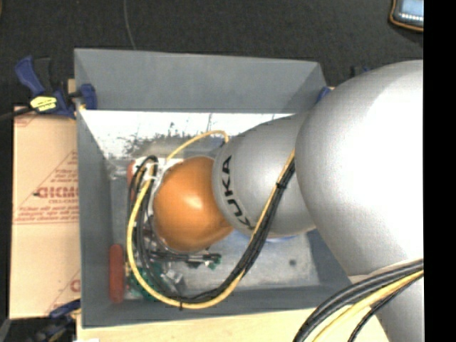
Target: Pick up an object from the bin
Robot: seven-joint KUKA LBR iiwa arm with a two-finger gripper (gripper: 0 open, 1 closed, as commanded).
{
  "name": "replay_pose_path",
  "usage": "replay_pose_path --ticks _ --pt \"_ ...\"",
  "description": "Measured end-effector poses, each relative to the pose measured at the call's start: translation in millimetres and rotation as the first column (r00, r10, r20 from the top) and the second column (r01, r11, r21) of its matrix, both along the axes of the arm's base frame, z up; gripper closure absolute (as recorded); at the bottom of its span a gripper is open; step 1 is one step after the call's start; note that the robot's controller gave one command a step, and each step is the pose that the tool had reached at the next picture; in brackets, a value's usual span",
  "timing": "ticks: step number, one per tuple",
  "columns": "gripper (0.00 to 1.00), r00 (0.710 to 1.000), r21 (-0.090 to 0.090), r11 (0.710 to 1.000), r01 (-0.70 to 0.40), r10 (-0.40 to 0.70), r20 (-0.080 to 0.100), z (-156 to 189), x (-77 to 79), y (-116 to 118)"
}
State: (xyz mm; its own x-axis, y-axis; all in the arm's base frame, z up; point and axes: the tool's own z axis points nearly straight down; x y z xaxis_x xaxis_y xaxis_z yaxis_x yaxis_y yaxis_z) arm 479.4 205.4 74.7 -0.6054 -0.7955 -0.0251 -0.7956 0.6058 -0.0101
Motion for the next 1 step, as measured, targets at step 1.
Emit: replay_pose_path --ticks 1 --pt "1.00 1.000 -0.006 1.000 0.001 -0.001 -0.011 24.1 -3.0 -1.7"
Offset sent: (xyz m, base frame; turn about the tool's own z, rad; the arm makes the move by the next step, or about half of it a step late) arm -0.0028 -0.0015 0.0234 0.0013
